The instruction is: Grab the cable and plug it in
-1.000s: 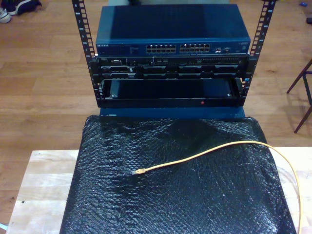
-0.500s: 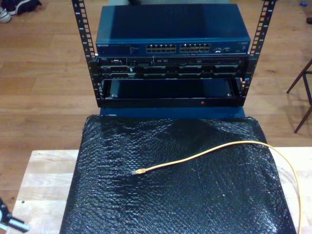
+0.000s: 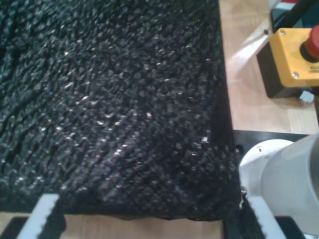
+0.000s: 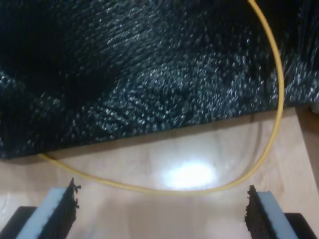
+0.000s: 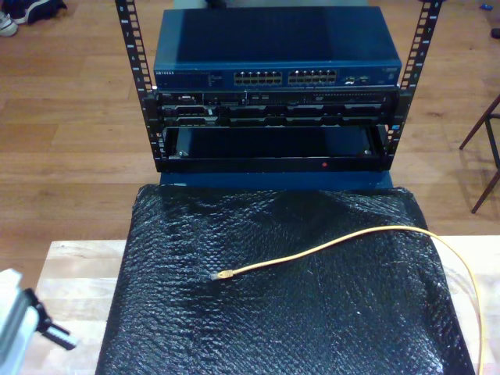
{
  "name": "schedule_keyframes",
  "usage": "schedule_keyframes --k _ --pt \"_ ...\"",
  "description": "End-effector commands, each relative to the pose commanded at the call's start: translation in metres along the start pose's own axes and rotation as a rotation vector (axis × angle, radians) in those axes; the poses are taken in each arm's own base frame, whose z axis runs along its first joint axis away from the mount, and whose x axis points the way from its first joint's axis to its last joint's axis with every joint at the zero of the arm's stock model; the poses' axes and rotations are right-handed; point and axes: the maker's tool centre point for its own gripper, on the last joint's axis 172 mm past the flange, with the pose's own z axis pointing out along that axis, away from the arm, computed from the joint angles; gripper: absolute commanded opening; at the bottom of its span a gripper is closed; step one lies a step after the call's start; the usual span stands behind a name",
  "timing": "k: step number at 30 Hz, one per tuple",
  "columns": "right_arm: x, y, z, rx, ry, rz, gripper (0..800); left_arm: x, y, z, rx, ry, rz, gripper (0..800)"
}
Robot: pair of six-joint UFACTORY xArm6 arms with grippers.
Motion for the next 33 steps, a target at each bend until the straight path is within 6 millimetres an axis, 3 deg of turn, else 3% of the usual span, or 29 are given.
schedule_keyframes --k 7,13,20,33 --pt "0.036 0.024 0.021 -0.011 -0.05 -0.042 798 0.0 -0.005 0.007 -0.018 -0.007 -0.004 800" --pt "0.08 0.034 0.048 0.023 -0.066 -0.078 798 -0.001 -0.005 0.006 -0.015 -0.011 -0.002 800" --pt "0.113 0.034 0.078 0.06 -0.078 -0.099 798 0.0 -0.005 0.004 -0.011 -0.012 0.0 800" --pt "0.161 0.022 0.106 0.088 -0.09 -0.139 798 -0.001 -0.005 0.005 -0.013 -0.009 -0.004 800"
